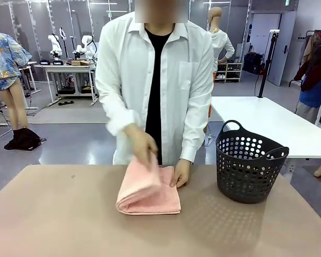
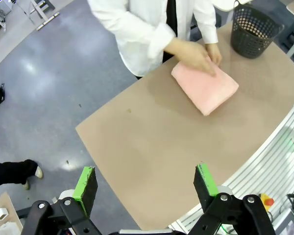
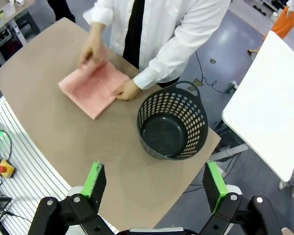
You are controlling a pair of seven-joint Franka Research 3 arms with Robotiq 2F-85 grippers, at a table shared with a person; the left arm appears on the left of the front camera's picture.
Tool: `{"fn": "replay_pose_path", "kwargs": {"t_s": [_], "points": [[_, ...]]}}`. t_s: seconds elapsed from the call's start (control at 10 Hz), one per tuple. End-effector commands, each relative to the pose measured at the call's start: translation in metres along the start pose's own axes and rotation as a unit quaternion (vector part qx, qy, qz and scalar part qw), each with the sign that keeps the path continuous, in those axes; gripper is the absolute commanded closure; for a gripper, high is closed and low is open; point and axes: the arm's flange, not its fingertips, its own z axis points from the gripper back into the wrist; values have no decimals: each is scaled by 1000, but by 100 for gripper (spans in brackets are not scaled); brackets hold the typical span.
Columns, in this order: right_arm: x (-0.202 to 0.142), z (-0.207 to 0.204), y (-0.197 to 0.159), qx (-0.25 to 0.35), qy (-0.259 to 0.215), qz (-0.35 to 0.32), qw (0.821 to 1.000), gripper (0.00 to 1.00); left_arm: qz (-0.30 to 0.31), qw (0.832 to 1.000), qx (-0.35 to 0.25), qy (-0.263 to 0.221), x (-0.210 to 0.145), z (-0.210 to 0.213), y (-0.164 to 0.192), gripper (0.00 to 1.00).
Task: Fold the towel.
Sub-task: Pick up the 100 cm Hotel Towel and place it on the left side of the table.
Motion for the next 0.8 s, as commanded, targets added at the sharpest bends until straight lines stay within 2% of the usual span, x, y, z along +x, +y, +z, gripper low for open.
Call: {"fn": "replay_pose_path", "kwargs": {"t_s": [0.0, 0.7], "points": [[0, 1, 0, -2, -1, -2, 1000, 0, 3, 1000, -3, 3, -1, 1, -1, 0], [0, 1, 0, -2, -1, -2, 1000, 0, 3, 1000, -3, 3, -1, 1, -1, 0]]}}
